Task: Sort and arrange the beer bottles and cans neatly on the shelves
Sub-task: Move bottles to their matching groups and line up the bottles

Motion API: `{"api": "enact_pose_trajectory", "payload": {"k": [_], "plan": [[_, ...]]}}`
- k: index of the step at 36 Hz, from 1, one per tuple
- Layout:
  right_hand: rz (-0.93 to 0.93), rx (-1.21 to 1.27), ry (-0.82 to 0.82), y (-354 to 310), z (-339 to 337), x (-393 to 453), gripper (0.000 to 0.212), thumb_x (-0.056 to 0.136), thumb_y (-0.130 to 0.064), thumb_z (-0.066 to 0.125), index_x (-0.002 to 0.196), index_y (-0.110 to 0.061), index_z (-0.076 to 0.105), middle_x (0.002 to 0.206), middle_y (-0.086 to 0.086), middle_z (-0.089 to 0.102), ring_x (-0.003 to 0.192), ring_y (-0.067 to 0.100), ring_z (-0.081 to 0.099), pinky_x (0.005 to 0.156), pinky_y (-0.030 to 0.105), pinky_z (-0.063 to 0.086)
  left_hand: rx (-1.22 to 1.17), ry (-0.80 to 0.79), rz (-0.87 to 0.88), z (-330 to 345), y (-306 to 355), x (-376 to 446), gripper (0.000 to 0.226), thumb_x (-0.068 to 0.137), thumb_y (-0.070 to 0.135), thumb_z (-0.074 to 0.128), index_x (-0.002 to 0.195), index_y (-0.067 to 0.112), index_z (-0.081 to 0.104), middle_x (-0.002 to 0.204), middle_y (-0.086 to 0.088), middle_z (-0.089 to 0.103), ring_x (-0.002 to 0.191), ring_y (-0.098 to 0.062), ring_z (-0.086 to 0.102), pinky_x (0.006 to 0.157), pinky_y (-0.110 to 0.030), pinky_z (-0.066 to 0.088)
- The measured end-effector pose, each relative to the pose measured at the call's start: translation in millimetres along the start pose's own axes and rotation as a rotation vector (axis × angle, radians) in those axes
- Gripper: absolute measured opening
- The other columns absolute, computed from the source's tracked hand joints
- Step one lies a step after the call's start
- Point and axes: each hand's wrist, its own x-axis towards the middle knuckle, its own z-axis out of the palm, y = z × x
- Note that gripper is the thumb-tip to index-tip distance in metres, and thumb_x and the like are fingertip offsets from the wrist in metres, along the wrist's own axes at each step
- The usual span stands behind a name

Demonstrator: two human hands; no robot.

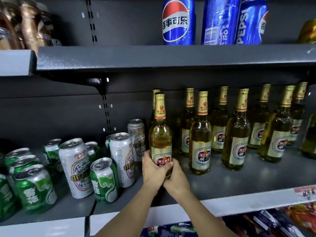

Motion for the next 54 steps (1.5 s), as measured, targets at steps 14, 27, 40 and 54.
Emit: {"api": "enact_pose_trajectory", "payload": {"k": [14,27,40,54], "plan": [[0.024,-0.045,0.052,1,-4,2,0.056,0.087,-0.006,0.06,0.137,-0.022,0.041,0.13,0.001,0.058,0.115,0.023,0.056,0.093,0.033,0.048,0.026,-0.062,0.017,4,1,5,0.078,0.061,0.023,0.09,0.125,0.022,0.045,0.115,0.0,0.054,0.106,-0.015,0.057,0.096,-0.038,0.051],[-0.015,-0.054,0.037,-1,-6,-4,0.058,0.089,-0.008,0.059,0.142,-0.02,0.037,0.134,0.003,0.057,0.12,0.024,0.055,0.096,0.031,0.044,0.078,-0.058,0.035,2,9,-1,0.077,0.067,0.028,0.087,0.128,0.019,0.042,0.119,0.001,0.048,0.112,-0.016,0.053,0.097,-0.032,0.047],[-0.011,-0.042,0.098,3,-1,0,0.065,0.081,-0.026,0.074,0.137,-0.017,0.041,0.131,0.004,0.056,0.119,0.026,0.056,0.093,0.037,0.047,0.29,0.061,0.501,-25,64,-21,0.035,0.089,0.03,0.063,0.122,0.022,0.052,0.115,0.008,0.049,0.11,-0.008,0.05,0.088,-0.032,0.048],[0.033,-0.207,0.319,-10,-10,-21,0.052,0.082,-0.008,0.065,0.132,-0.008,0.048,0.127,0.018,0.052,0.118,0.04,0.049,0.086,0.048,0.047,0.893,-0.079,0.367,-104,11,-73,0.039,0.099,0.045,0.042,0.126,0.018,0.052,0.119,-0.002,0.056,0.111,-0.022,0.053,0.089,-0.037,0.044]]}}
